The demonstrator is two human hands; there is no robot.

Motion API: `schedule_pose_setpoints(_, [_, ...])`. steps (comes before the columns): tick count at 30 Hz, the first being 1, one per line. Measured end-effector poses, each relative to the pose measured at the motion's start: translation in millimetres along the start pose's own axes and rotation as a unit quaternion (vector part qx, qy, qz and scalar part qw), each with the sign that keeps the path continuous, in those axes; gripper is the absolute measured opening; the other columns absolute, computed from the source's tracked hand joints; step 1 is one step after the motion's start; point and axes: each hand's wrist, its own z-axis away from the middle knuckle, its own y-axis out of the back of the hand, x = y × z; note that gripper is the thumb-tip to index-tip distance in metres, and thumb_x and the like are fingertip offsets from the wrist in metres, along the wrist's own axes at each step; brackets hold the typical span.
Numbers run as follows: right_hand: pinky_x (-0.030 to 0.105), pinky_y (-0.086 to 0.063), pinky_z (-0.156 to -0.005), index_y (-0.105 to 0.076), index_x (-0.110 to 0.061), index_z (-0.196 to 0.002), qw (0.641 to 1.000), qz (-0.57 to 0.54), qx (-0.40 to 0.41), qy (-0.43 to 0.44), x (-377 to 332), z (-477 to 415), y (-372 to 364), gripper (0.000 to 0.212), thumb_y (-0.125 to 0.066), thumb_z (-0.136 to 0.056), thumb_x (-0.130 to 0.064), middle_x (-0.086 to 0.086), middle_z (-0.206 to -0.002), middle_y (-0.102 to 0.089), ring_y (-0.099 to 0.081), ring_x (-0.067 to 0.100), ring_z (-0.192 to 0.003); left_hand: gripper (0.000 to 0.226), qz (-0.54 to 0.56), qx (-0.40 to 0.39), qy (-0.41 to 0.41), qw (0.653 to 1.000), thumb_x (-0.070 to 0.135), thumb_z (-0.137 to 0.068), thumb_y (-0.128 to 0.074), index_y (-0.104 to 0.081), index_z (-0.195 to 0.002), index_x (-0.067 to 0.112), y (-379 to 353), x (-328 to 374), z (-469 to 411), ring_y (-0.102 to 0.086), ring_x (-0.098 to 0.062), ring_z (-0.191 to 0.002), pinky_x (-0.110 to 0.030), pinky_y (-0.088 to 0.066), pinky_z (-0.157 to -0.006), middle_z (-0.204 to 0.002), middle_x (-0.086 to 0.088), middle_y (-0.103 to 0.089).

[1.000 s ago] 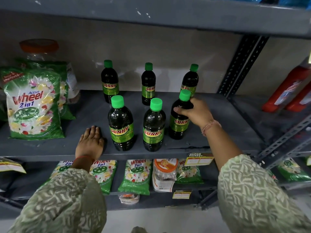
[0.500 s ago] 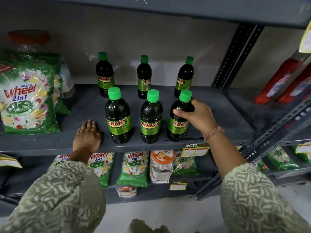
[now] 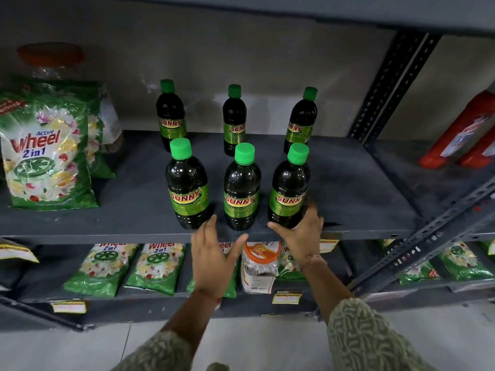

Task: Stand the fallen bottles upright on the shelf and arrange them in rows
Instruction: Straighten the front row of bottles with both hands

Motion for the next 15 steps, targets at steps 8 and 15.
schedule_pose_setpoints(8, [0.045,-0.045,-0.083,-0.056,0.004,-0.100,0.995,0.061,0.039,0.065,13.7,-4.0,0.6,0.063,-0.083,-0.055,-0.031,0.021,-0.096,-0.066,-0.052,0.038,-0.095,0.078,0.026,0.015,0.128,0.991,0.042,-0.068,-0.074,-0.044,-0.128,0.003,-33.2,25.0,-20.3,-0.060,-0.042,-0.103,-0.047,-0.050,-0.080,-0.112,-0.027,-0.065])
schedule_pose_setpoints(15, [0.035,-0.039,-0.081,-0.056,0.004,-0.102,0.996,0.036,0.072,0.026,47.8,-24.5,42.7,0.059,-0.083,-0.058,-0.025,0.020,-0.097,-0.064,-0.049,0.035,-0.099,0.073,0.020,0.069,0.126,0.989,0.041,-0.068,-0.074,-0.046,-0.128,0.008,-43.5,17.1,-21.3,-0.061,-0.043,-0.097,-0.045,-0.051,-0.075,-0.104,-0.026,-0.067])
